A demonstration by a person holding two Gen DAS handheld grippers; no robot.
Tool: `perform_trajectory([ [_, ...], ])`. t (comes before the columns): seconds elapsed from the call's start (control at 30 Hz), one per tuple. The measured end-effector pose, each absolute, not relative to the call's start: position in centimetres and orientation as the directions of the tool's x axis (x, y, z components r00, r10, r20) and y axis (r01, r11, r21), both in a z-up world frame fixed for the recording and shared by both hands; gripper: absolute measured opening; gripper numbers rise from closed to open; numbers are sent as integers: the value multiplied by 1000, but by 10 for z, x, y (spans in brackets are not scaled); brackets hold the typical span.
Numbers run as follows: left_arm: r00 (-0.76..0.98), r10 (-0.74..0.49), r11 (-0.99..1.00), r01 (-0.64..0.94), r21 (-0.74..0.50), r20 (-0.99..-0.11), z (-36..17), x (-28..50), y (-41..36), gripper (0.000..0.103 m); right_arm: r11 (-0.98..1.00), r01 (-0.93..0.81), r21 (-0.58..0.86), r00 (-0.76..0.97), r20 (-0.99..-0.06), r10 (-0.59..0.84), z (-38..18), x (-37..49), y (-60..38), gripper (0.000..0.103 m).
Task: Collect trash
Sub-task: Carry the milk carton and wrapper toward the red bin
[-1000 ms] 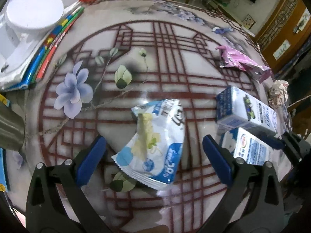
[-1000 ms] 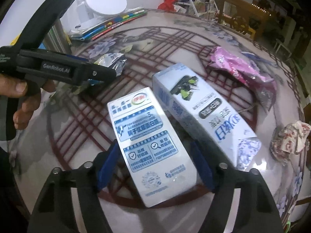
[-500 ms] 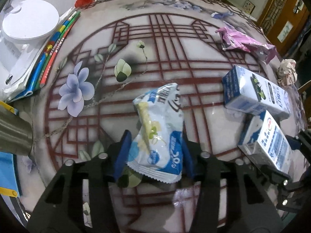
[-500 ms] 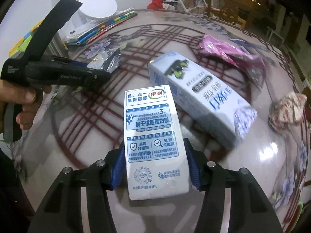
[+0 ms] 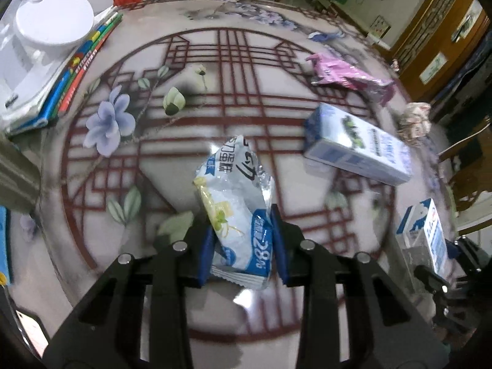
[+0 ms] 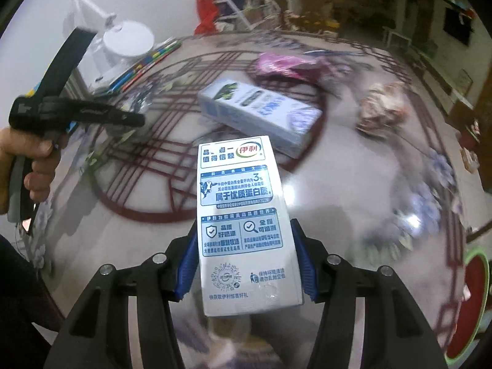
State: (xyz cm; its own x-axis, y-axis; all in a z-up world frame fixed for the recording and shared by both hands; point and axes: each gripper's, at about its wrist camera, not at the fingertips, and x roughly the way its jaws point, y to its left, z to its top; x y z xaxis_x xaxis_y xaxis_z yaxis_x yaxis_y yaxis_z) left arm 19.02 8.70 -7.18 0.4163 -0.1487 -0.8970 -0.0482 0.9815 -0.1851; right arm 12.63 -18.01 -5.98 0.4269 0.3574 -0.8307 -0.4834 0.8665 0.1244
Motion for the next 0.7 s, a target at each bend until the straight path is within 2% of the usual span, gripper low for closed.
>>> perform_trajectory([
  [0.13,439,-229,963,-28,-268,-869,-58,171,83,32,895,-435,101,484,-811,327,-47,113,-200,53],
  [0.37,476,-317,943,65,-327,-820,-35,143,68,32,910,-393,130,526,-781,338,-33,101,-225,53],
  [0.53,469,-343,935,86,-345,-814,-38,129,54,32,917,-370,146,547,-764,342,-24,98,-241,53],
  [0.7,468,-366,930,173,-323,-805,-34,116,18,32,927,-339,160,571,-748,338,-18,91,-262,53],
])
